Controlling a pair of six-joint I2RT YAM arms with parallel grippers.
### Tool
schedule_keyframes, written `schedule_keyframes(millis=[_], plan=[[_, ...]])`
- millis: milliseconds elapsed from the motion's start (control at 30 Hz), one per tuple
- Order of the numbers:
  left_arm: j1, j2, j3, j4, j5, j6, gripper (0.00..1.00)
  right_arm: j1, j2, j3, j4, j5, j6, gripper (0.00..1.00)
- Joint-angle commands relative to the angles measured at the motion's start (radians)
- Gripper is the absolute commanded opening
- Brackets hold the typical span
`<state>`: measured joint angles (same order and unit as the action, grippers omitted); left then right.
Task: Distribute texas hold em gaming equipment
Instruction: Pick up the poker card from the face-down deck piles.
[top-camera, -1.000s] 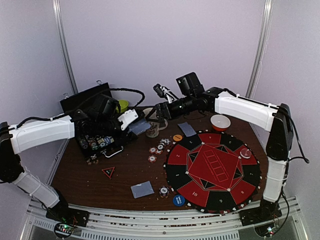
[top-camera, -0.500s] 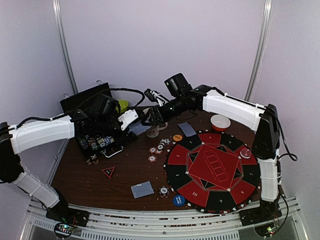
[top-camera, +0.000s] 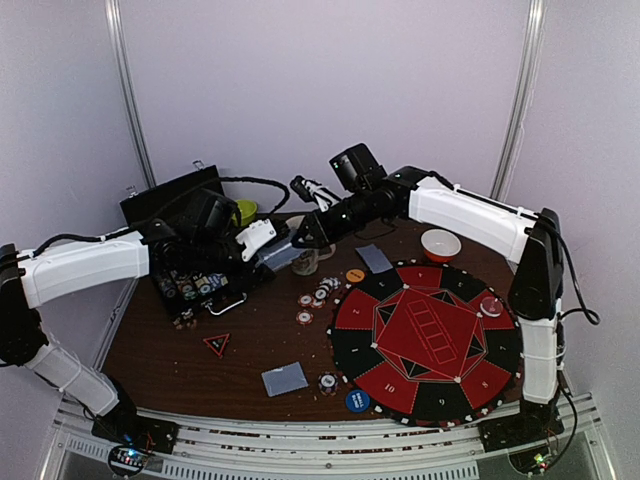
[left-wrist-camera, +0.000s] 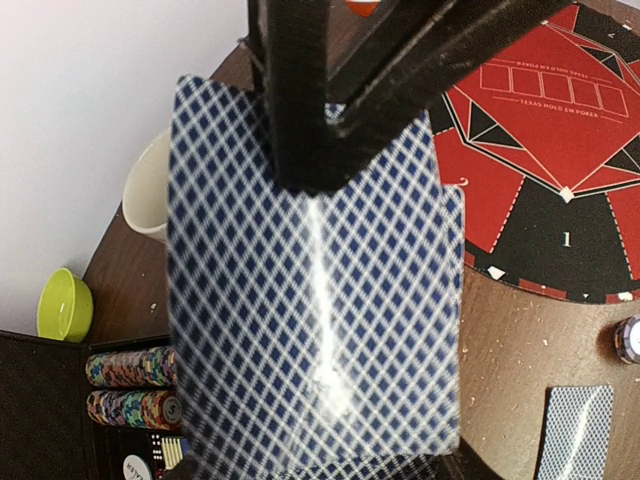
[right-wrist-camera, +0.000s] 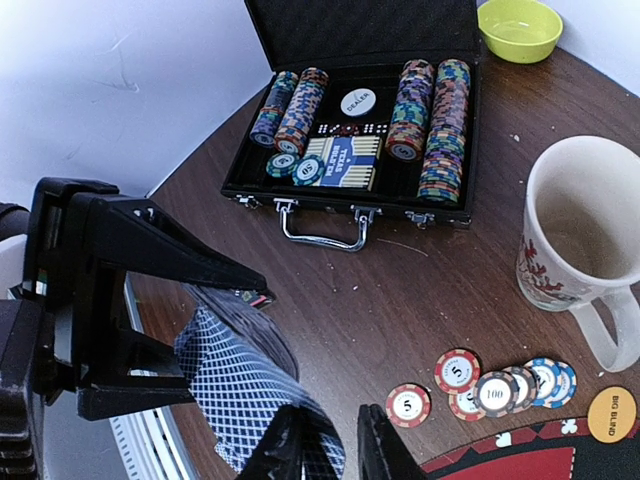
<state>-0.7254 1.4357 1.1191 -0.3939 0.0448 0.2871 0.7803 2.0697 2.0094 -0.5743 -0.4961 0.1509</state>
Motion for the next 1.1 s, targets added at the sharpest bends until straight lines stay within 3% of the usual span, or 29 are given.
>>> schedule_keyframes(millis=[0,200,267,767,1067], plan=[[0.003,-0.027,-0.002,0.041,0.009,0.008,0.53,-0.003,-0.057,0.018,-0.047,0.066,-0.023,0.19],[0.004,-0.027,-0.002,0.041,0.008,0.009,0.53,-0.003,-0.064,0.019,-0.056,0.055,-0.027,0.09],[0.004,-0.027,-0.002,0.042,0.009,0.008,0.53,-0.004,-0.066,0.019,-0.055,0.038,-0.027,0.0],[0.004,-0.027,-0.002,0.042,0.003,0.009,0.53,-0.027,-0.148,-0.008,-0.035,-0.06,-0.035,0.0],[0.004,-0.029,-0.003,0.041,-0.006,0.008,0.53,-0.063,-0.207,-0.034,-0.06,-0.006,-0.029,0.0]])
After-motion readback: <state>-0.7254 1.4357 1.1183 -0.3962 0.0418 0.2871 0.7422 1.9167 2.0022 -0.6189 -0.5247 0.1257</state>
